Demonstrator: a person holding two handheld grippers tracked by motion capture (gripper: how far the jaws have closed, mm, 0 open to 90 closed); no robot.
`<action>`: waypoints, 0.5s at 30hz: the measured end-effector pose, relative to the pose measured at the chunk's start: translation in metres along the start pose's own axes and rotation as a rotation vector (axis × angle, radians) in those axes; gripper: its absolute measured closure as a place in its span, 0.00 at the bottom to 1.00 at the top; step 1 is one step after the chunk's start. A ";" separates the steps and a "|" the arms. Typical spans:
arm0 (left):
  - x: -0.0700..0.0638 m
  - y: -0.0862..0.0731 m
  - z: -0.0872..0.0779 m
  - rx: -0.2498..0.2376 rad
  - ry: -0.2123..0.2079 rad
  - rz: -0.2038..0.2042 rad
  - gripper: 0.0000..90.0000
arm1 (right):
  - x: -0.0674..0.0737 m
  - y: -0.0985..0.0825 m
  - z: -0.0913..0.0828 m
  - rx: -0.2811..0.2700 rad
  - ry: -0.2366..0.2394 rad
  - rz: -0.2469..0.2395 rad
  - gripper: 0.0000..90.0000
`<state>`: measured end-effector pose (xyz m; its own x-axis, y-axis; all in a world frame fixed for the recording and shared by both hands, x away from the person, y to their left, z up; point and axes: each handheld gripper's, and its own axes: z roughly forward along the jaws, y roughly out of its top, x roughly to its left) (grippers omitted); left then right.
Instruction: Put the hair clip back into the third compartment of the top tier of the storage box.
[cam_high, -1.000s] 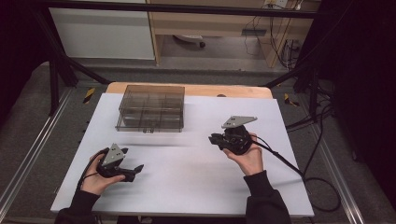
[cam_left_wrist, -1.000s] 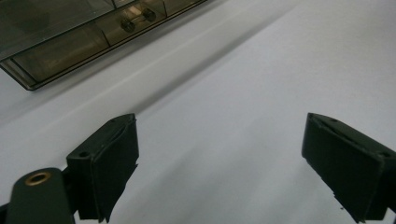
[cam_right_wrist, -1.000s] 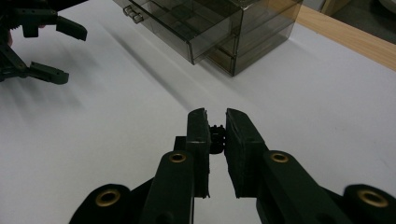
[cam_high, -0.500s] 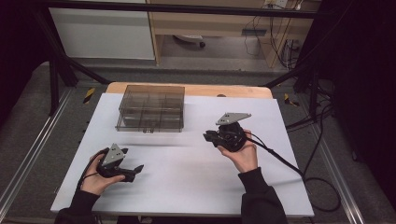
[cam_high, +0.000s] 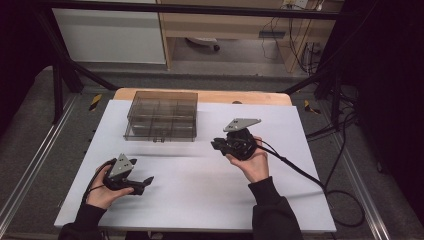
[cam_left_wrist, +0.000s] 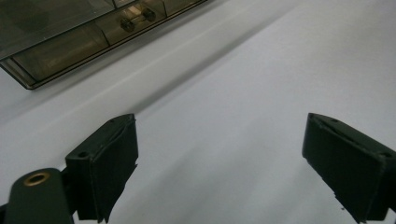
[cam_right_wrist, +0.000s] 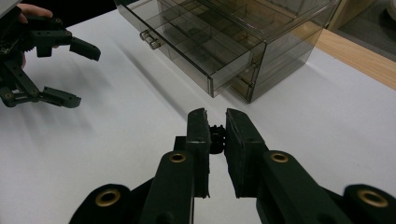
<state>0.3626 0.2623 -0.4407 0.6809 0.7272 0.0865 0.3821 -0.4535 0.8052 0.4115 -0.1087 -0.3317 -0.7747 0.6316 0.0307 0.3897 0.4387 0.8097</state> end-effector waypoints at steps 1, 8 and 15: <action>0.000 0.000 0.000 0.000 0.000 0.000 0.11 | 0.001 0.001 0.001 -0.002 0.002 -0.001 0.89; 0.000 0.000 0.000 0.001 -0.001 -0.001 0.11 | 0.003 0.009 0.005 -0.010 0.009 -0.004 0.89; 0.000 0.000 0.000 0.000 0.000 0.000 0.11 | 0.005 0.014 0.010 -0.013 0.009 -0.005 0.89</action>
<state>0.3623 0.2625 -0.4406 0.6811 0.7272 0.0859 0.3822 -0.4531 0.8054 0.4176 -0.0933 -0.3260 -0.7811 0.6236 0.0313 0.3793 0.4341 0.8172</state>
